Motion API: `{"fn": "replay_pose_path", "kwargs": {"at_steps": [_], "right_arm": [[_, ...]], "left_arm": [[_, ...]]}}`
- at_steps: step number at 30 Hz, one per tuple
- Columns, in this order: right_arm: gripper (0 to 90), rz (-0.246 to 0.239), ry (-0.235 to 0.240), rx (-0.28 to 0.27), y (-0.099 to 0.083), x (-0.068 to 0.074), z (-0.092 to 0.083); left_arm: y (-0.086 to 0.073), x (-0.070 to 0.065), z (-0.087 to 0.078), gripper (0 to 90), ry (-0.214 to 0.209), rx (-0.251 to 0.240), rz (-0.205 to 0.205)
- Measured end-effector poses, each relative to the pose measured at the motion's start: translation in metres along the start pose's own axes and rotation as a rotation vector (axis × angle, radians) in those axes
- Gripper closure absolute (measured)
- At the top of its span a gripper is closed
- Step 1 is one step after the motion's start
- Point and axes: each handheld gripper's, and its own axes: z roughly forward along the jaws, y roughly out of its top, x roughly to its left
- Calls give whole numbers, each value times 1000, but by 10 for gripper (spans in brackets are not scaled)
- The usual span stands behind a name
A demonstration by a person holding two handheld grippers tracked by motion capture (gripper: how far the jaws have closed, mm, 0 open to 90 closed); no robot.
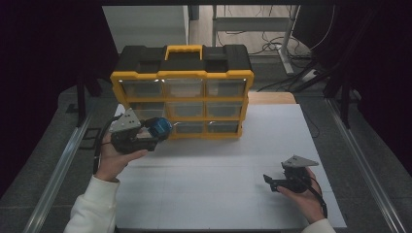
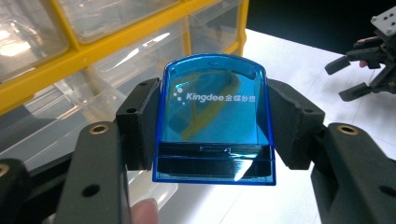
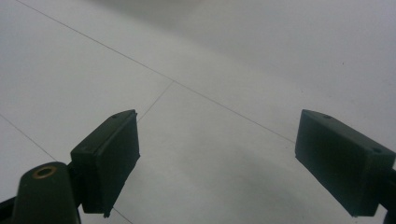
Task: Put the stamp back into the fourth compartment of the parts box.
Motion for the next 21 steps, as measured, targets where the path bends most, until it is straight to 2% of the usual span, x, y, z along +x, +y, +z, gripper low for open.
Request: {"fn": "replay_pose_path", "kwargs": {"at_steps": [3,21], "right_arm": [[142,2,0,1,0,0,0],[142,-1,2,-4,1,0,0]], "left_arm": [[-1,2,-1,410,2,-5,-11],[5,3,-5,411,8,-30,-17]]}}
